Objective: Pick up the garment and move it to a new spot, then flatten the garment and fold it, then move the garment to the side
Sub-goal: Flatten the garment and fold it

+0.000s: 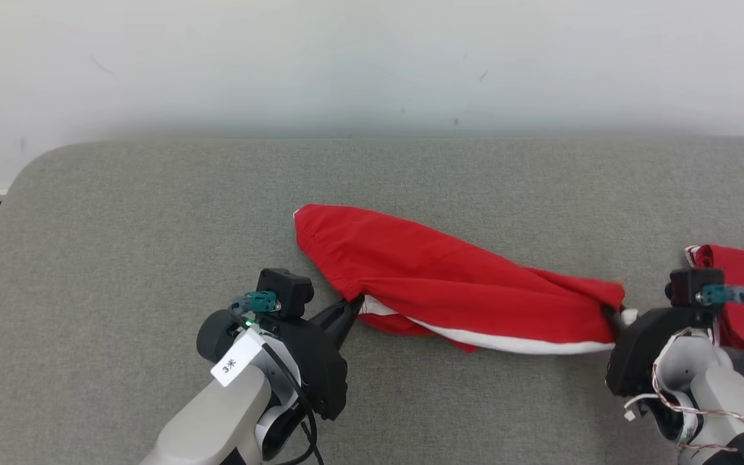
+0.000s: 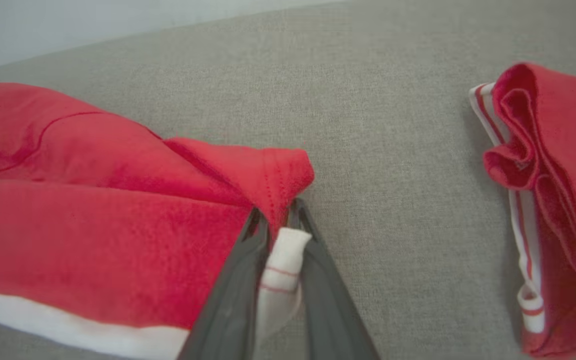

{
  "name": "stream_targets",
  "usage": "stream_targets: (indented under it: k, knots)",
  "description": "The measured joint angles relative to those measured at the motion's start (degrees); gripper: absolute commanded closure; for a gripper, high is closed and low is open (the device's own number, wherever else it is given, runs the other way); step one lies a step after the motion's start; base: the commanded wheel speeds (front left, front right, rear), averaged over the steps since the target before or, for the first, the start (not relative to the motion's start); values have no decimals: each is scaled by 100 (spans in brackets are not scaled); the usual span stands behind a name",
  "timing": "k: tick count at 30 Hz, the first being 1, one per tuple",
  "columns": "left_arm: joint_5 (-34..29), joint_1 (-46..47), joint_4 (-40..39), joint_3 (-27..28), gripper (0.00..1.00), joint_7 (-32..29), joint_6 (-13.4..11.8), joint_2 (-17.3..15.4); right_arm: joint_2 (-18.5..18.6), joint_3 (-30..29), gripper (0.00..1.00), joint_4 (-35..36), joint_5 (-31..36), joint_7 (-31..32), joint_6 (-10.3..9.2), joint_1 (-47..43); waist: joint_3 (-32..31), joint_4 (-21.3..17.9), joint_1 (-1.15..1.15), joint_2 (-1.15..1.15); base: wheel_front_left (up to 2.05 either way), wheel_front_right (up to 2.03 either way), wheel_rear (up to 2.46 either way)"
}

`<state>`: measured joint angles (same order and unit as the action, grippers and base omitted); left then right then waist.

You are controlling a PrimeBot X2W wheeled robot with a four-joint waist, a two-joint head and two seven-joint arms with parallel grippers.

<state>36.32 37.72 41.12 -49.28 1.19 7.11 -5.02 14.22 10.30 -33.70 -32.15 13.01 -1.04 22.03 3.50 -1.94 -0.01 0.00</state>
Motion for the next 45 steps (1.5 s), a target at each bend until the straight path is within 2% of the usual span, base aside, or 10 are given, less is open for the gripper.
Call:
stream_targets:
  k: [1, 2, 13, 20, 24, 37, 40, 43, 44, 45]
  knots:
    - [0, 1, 4, -19, 100, -16, 0, 1, 8, 41, 13, -22, 3, 62, 0, -41, 3, -6, 0, 0, 0, 0, 0]
    - [0, 1, 10, -35, 100, -18, 0, 5, 13, 90, 0, -63, 20, 136, 1, -64, 5, -11, 0, 0, 0, 0, 0]
    - [35, 11, 54, -152, 100, -42, 2, 37, 278, 458, 0, 89, 385, 770, -108, -243, -48, -34, 0, 0, 0, 0, 0]
    - [63, 31, 26, -221, 100, -47, 3, 54, 448, 580, 0, 523, 485, 1133, -205, -816, 0, 7, 0, 0, 0, 0, 0]
    - [114, 30, 27, -200, 100, -40, 3, -35, 454, 581, 0, 835, 495, 1270, -254, -864, 19, -46, 0, 0, 0, 0, 0]
    - [183, 148, -21, -341, 100, -41, 3, -8, 599, 528, 0, 1451, 502, 1801, -456, -1243, 119, -81, 0, 0, 0, 0, 0]
    - [207, 148, -20, -341, 100, -40, 3, -23, 612, 497, 8, 1556, 505, 1848, -459, -1255, 128, -80, 0, 1, 0, 0, 0]
    - [215, 148, -19, -348, 100, -40, 3, -34, 622, 459, 61, 1691, 510, 1931, -503, -1274, 138, -86, 0, 0, 0, 0, 0]
    - [220, 149, -20, -357, 100, -40, 3, -34, 620, 452, 71, 1735, 511, 1946, -508, -1276, 141, -88, 0, 0, 0, 0, 0]
    - [232, 149, -20, -364, 100, -38, 3, -33, 620, 454, 74, 1760, 513, 2002, -508, -1276, 144, -90, 1, 0, 0, 0, 0]
